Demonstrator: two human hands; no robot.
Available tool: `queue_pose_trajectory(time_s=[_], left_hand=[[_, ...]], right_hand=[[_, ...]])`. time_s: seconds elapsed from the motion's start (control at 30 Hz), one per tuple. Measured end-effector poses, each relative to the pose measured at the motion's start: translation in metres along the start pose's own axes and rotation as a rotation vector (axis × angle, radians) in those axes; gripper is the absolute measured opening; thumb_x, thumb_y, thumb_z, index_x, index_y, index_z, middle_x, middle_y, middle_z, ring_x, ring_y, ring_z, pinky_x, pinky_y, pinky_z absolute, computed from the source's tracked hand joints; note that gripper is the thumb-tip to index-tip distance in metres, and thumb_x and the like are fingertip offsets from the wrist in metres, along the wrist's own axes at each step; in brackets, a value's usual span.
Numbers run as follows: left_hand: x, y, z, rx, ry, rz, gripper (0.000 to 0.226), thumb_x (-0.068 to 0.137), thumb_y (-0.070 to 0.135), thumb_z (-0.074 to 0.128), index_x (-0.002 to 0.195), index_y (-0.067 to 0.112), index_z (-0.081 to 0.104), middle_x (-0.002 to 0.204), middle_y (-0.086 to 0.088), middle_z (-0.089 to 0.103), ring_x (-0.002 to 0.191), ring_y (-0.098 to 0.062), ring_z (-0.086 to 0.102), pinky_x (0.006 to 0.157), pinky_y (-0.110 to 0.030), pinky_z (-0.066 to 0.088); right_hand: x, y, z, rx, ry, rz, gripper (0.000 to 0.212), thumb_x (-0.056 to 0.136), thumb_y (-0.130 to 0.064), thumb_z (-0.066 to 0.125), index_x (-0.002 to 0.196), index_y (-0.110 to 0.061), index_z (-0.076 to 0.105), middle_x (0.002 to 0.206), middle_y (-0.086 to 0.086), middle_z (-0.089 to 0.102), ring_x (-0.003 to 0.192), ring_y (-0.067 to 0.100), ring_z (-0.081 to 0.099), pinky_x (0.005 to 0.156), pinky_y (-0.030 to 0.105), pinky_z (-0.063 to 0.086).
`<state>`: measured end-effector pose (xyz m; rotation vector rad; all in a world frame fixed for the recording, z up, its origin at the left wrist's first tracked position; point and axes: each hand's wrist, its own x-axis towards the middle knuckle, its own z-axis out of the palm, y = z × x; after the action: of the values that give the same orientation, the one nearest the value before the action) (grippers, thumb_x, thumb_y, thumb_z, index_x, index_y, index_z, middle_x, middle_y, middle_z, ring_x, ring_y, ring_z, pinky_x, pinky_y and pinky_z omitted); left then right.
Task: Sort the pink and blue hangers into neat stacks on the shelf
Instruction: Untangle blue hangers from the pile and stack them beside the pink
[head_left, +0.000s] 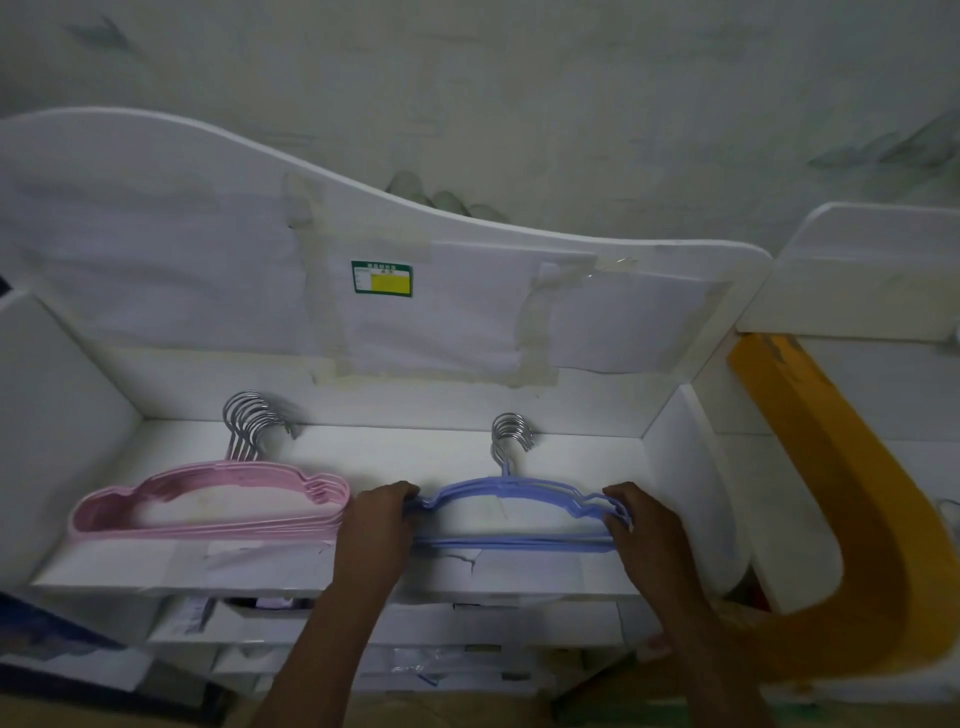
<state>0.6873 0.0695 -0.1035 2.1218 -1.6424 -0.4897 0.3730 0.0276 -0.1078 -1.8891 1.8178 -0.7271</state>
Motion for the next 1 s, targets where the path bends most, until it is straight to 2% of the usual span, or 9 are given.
queue_pose_trajectory(time_s=[0.13,0.3,0.4,0.47,0.53,0.7,0.87,0.93,1.0], left_hand=[[0.006,-0.003,0.003,0.041,0.020,-0.048,0.049,0.082,-0.002,0.056,0.121,0.026,0.068,0.113,-0.005,0.070,0.103,-0.023,0.065,0.088,-0.032,0.051],[0.007,0.000,0.002,0.105,0.028,-0.051,0.046,0.083,0.003,0.057,0.118,0.031,0.069,0.109,-0.002,0.070,0.099,-0.021,0.067,0.082,-0.029,0.051],[0.009,0.003,0.001,0.116,0.023,-0.060,0.040,0.085,0.006,0.060,0.115,0.031,0.069,0.106,0.000,0.070,0.093,-0.020,0.067,0.078,-0.028,0.053],[0.009,0.005,0.001,0.122,0.016,-0.045,0.039,0.084,0.007,0.062,0.114,0.031,0.068,0.105,0.000,0.070,0.092,-0.020,0.067,0.078,-0.028,0.054],[0.010,0.005,0.003,0.104,-0.004,-0.015,0.041,0.084,0.009,0.063,0.116,0.034,0.068,0.109,0.001,0.071,0.095,-0.019,0.068,0.082,-0.029,0.055],[0.016,0.003,0.006,0.104,-0.036,0.013,0.035,0.089,0.014,0.060,0.117,0.034,0.069,0.112,0.002,0.071,0.098,-0.017,0.068,0.086,-0.026,0.052],[0.021,-0.002,0.013,0.170,-0.038,0.043,0.039,0.088,0.014,0.062,0.121,0.035,0.067,0.115,0.003,0.069,0.101,-0.016,0.067,0.086,-0.024,0.050],[0.023,-0.002,0.014,0.183,-0.055,0.058,0.040,0.087,0.013,0.060,0.120,0.036,0.066,0.113,0.003,0.070,0.101,-0.018,0.067,0.083,-0.025,0.049],[0.024,0.002,0.013,0.219,-0.064,0.056,0.035,0.087,0.015,0.057,0.114,0.034,0.068,0.108,0.001,0.070,0.098,-0.019,0.066,0.078,-0.025,0.047]], right_hand=[[0.002,-0.005,-0.003,-0.130,0.046,0.003,0.014,0.085,-0.010,0.071,0.095,-0.017,0.067,0.088,-0.001,0.071,0.077,0.015,0.064,0.065,0.023,0.045],[0.003,-0.011,-0.005,-0.235,0.055,-0.014,0.008,0.083,-0.009,0.074,0.086,-0.014,0.069,0.079,-0.001,0.071,0.066,0.009,0.060,0.055,0.013,0.035],[0.007,-0.010,-0.005,-0.244,0.004,-0.016,0.006,0.085,-0.010,0.071,0.087,-0.015,0.068,0.078,-0.001,0.069,0.066,0.008,0.060,0.053,0.009,0.034],[0.010,-0.008,0.000,-0.214,-0.065,-0.031,0.010,0.085,-0.008,0.070,0.091,-0.017,0.069,0.080,-0.001,0.069,0.070,0.011,0.064,0.057,0.017,0.044],[0.012,-0.008,0.005,-0.205,-0.098,-0.039,0.017,0.083,-0.008,0.070,0.097,-0.018,0.073,0.086,0.000,0.072,0.078,0.015,0.067,0.067,0.026,0.052],[0.024,-0.006,0.012,-0.313,-0.108,-0.061,0.010,0.084,-0.009,0.071,0.085,-0.017,0.077,0.079,0.004,0.073,0.071,0.017,0.067,0.062,0.029,0.051],[0.029,-0.007,0.011,-0.400,-0.174,-0.053,0.007,0.087,-0.013,0.070,0.087,-0.016,0.077,0.081,0.004,0.074,0.073,0.016,0.067,0.061,0.022,0.044],[0.032,-0.012,0.012,-0.412,-0.192,-0.047,0.013,0.085,-0.012,0.072,0.075,-0.021,0.073,0.072,0.000,0.070,0.067,0.013,0.065,0.054,0.021,0.040],[0.034,-0.017,0.014,-0.447,-0.240,-0.029,0.034,0.085,-0.016,0.070,0.057,-0.026,0.052,0.056,-0.007,0.054,0.060,0.011,0.058,0.047,0.018,0.031]])
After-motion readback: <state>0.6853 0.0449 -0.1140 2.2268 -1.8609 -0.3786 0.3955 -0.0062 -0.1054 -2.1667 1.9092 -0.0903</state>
